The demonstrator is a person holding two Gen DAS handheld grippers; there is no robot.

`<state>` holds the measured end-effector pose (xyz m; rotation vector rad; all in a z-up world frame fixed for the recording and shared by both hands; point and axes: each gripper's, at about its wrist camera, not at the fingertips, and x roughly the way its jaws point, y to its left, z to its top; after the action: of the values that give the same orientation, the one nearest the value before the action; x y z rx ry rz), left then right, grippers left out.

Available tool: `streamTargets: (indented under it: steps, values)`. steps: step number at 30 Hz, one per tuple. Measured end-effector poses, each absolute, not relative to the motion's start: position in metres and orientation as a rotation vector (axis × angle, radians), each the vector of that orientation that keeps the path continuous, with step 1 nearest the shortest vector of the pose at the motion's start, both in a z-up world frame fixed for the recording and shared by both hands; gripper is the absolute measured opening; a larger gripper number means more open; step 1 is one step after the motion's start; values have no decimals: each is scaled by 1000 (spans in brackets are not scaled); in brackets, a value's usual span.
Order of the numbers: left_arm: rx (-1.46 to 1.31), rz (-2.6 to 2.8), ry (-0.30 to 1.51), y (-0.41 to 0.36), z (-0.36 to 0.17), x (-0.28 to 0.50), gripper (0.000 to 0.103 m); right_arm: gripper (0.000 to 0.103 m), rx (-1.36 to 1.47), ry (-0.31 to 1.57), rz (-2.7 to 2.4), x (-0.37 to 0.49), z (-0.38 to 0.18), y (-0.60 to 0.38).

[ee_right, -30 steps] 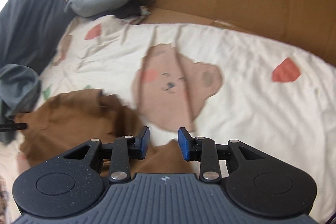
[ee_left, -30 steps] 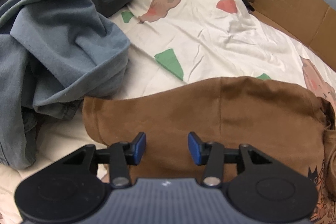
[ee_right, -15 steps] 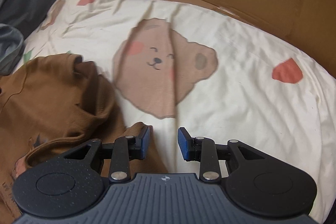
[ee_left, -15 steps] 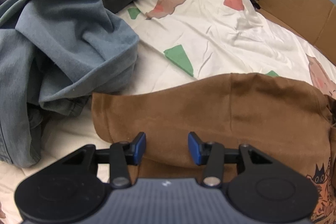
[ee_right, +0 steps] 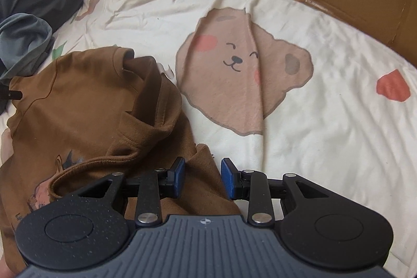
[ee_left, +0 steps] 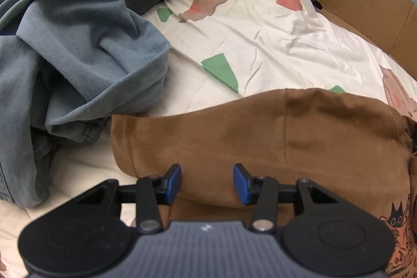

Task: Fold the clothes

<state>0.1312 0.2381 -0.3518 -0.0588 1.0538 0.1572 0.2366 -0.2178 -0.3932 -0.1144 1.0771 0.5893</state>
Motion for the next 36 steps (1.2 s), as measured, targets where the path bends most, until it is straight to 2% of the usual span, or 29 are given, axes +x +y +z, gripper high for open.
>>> streamTargets:
  steps: [5,6,8,26,36]
  values:
    - [-52,157,1054,239,-352,132,47,35,-77,1105,610,245,-405,-223]
    - [-51,159,1053,240,-352,133,47,18,-71,1102,616,245,-405,-224]
    - [-46,162,1050,243,-351,135,47,1,-67,1086,608,245,-398,-228]
    - [23,91,998,237,-342,175,48,1,-52,907,271,244,-293,-331]
    - [63,0,973,213,-343,203,52,1,-43,902,68,228,-268,-390]
